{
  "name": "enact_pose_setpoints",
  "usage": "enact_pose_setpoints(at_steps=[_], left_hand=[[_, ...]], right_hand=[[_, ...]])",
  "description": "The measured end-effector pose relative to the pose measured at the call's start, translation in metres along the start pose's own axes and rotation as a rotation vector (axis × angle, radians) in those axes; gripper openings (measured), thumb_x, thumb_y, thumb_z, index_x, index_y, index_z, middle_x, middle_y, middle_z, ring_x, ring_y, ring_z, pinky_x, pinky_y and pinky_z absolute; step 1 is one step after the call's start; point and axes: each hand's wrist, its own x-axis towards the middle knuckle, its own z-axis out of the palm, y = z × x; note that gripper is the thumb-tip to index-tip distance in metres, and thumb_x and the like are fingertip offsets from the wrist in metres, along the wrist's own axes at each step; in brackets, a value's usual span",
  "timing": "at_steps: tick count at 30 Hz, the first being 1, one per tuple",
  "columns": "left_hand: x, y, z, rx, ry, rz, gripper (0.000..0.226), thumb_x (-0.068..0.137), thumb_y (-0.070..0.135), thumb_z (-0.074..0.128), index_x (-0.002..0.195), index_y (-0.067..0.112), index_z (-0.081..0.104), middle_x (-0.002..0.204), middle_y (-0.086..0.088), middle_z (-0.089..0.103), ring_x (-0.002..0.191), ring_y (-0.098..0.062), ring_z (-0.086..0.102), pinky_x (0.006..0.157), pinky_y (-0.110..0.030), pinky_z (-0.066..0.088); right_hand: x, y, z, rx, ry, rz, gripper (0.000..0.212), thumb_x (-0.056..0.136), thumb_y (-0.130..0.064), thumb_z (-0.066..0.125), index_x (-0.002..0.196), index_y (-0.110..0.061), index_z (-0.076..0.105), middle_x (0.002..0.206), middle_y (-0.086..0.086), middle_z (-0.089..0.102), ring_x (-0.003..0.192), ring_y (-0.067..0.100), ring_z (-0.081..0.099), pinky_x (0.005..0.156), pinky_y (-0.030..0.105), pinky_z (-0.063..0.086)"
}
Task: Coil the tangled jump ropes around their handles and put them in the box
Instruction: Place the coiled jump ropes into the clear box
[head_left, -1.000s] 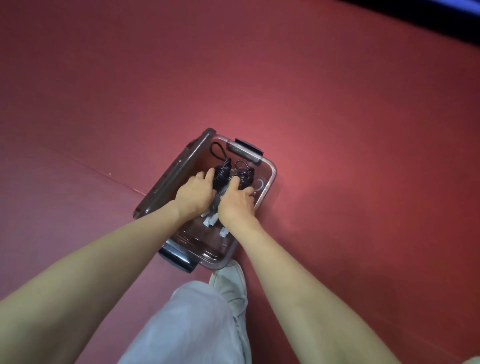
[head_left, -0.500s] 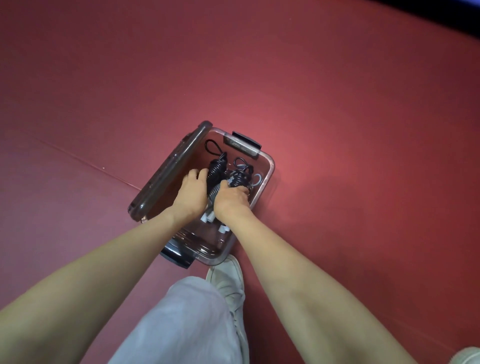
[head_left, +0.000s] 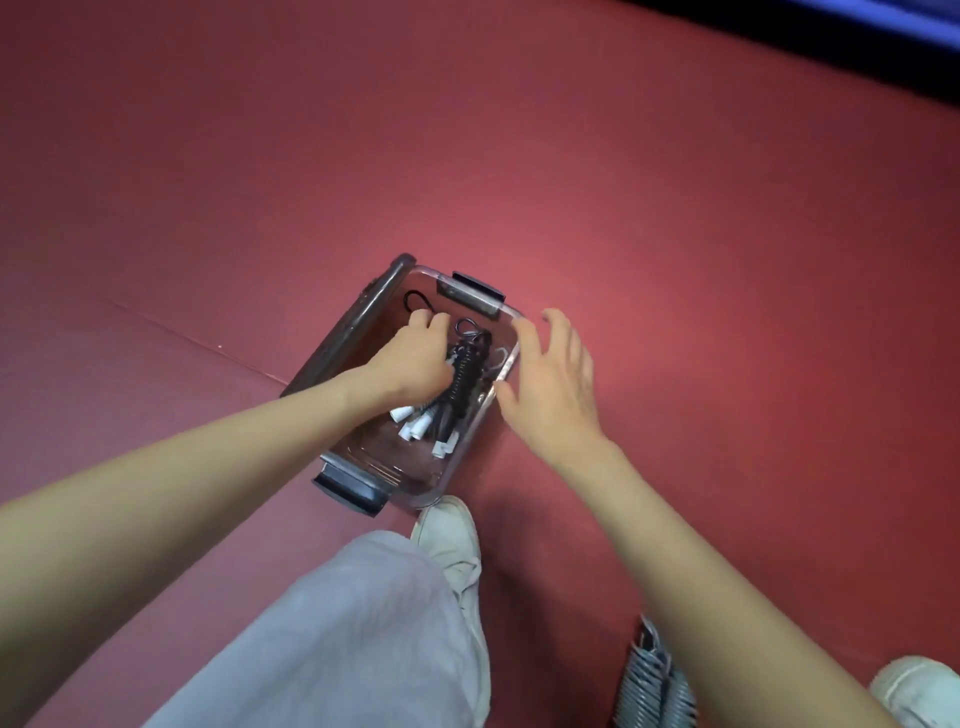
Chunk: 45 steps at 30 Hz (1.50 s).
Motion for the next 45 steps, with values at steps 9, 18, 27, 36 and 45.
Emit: enact_pose_setpoints(at_steps=[9, 18, 27, 36, 45], left_hand=[[-0.039, 0.131, 0.006, 0.486, -0.086, 0.291, 0.049, 0.090, 0.012, 0.051, 0.135, 0.002, 0.034, 0.133, -0.019, 0.041, 0.124, -0.037, 0.045, 0.097, -0.047, 0.042], [-0.087, 0.216, 0.158, 0.339, -0.210, 0.333, 0.054, 0.091, 0.012, 0.051, 0.141, 0.010, 0.031, 0.139, -0.015, 0.032, 0.125, -0.036, 0.040, 0.098, -0.048, 0.042], [-0.137, 0.182, 0.297, -0.090, -0.382, -0.163, 0.075, 0.089, 0.017, 0.060, 0.148, 0.002, 0.017, 0.142, -0.024, 0.032, 0.128, -0.040, 0.043, 0.106, -0.042, 0.037], [-0.151, 0.162, 0.350, -0.460, -0.323, -0.353, 0.061, 0.079, 0.011, 0.073, 0.131, 0.001, 0.041, 0.132, -0.019, 0.053, 0.125, -0.030, 0.049, 0.100, -0.031, 0.039], [-0.133, 0.147, 0.327, -0.563, -0.341, -0.226, 0.065, 0.065, 0.034, 0.076, 0.121, 0.010, 0.056, 0.117, -0.013, 0.062, 0.111, -0.029, 0.058, 0.099, -0.041, 0.046]], right_hand=[[-0.094, 0.128, -0.088, -0.113, 0.015, 0.327, 0.068, 0.091, -0.029, 0.060, 0.148, -0.015, 0.026, 0.155, 0.015, 0.013, 0.146, 0.029, 0.006, 0.118, 0.053, 0.009], [-0.212, 0.219, -0.064, 0.006, -0.072, 0.586, 0.074, 0.091, -0.026, 0.061, 0.150, -0.015, 0.019, 0.152, 0.017, 0.018, 0.142, 0.034, 0.017, 0.113, 0.054, 0.024], [-0.286, 0.227, 0.041, 0.334, -0.454, 0.710, 0.096, 0.092, -0.030, 0.062, 0.152, -0.023, -0.013, 0.150, 0.024, 0.017, 0.124, 0.045, 0.046, 0.104, 0.044, 0.036], [-0.297, 0.212, 0.091, 0.575, -0.389, 0.765, 0.091, 0.085, -0.023, 0.065, 0.153, -0.022, 0.004, 0.142, 0.023, 0.039, 0.127, 0.041, 0.045, 0.101, 0.042, 0.039], [-0.282, 0.213, 0.081, 0.787, -0.220, 0.770, 0.099, 0.067, -0.022, 0.074, 0.148, -0.027, 0.018, 0.119, 0.007, 0.058, 0.104, 0.031, 0.062, 0.094, 0.050, 0.047]])
